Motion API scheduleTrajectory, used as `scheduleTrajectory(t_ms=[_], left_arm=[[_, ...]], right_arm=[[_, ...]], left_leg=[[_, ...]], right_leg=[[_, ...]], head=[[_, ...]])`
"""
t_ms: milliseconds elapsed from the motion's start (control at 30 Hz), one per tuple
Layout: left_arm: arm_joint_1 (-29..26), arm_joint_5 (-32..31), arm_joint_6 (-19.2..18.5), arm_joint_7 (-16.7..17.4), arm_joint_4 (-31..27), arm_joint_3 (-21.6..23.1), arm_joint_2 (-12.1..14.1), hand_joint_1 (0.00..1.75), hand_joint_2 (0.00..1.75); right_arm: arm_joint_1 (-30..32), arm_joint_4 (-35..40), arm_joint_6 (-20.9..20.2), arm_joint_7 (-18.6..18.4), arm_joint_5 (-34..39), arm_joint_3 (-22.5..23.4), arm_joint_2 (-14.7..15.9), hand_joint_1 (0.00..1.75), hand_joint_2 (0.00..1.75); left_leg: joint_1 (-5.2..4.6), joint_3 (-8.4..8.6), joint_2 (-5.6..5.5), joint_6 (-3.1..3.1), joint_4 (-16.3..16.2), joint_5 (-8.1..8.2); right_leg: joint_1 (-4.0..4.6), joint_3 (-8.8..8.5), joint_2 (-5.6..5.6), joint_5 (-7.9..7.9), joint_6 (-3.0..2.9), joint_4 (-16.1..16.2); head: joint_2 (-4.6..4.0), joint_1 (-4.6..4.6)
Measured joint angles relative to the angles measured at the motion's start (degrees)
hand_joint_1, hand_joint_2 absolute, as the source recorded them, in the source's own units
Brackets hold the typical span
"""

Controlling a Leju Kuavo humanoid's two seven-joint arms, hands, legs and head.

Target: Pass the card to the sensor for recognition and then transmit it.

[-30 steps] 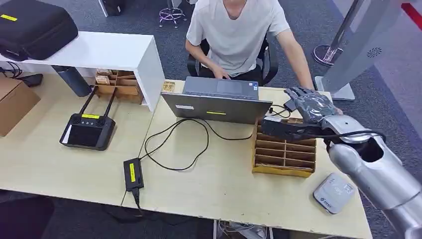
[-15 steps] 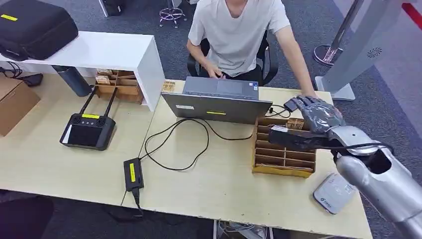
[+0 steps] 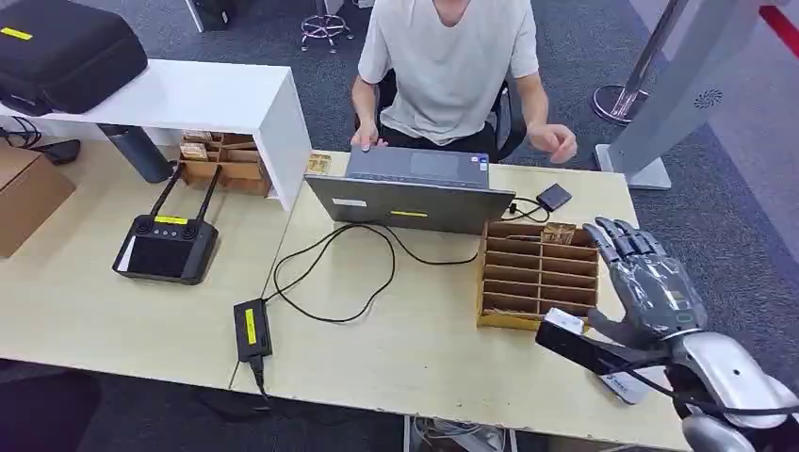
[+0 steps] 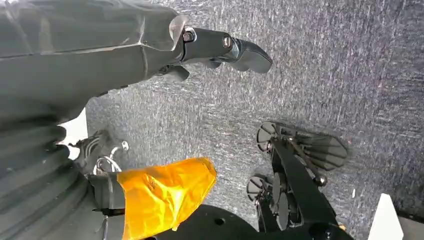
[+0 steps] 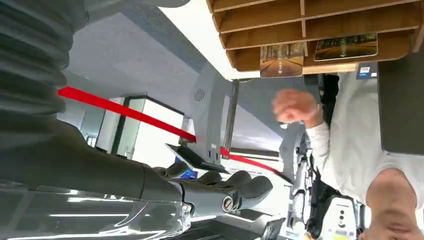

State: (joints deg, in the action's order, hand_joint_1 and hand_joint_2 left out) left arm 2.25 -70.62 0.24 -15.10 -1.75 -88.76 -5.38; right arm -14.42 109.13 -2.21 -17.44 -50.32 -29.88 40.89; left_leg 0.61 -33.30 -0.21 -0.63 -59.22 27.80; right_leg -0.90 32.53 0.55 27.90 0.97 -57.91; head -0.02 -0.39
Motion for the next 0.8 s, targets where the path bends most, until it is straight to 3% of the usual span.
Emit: scheduleTrajectory(t_ms=[233,367,467,633,800], left_arm=[[0.0,0.9,0.5,-0.4,0.0,0.0,-0.1,0.0,1.75],[-0.1,1.4,0.8,-0.7,0.0,0.0,-0.3,0.0,1.75],[0.0,1.6,1.0,-0.8,0.0,0.0,-0.5,0.0,1.75],[0.1,0.6,1.2,-1.0,0.0,0.2,-0.9,0.0,1.75],[0.2,-0.3,0.9,-1.0,0.0,0.5,-0.8,0.0,1.75]], right_arm=[[6.0,4.9,1.2,0.8,-1.3,4.0,0.0,0.0,1.75],[11.4,7.1,4.7,3.8,-4.2,5.9,-1.3,0.0,1.75],[14.5,7.2,10.7,5.4,-8.4,6.4,-4.8,0.0,1.75],[18.4,4.4,23.4,8.2,-15.3,6.7,-13.0,0.0,1.75],[19.6,0.7,26.9,9.3,-16.4,7.3,-18.0,0.0,1.75]], left_leg=[[0.0,0.0,-0.02,-0.01,0.0,-0.01],[0.0,-0.04,-0.02,0.0,0.0,0.02],[0.02,-0.03,-0.02,0.0,0.0,0.02],[0.04,-0.01,0.0,-0.03,0.0,0.03],[0.03,0.01,0.03,-0.04,0.0,0.02]], right_leg=[[0.0,-0.03,0.04,-0.01,0.01,0.0],[0.0,0.0,0.04,0.01,0.0,0.0],[0.03,0.0,0.04,0.05,0.01,0.0],[0.05,0.0,0.0,0.05,0.01,0.0],[0.03,-0.01,-0.02,0.05,0.01,0.0]], head=[[0.0,0.0],[0.0,-0.02],[0.0,0.02],[0.0,0.0],[0.0,0.0]])
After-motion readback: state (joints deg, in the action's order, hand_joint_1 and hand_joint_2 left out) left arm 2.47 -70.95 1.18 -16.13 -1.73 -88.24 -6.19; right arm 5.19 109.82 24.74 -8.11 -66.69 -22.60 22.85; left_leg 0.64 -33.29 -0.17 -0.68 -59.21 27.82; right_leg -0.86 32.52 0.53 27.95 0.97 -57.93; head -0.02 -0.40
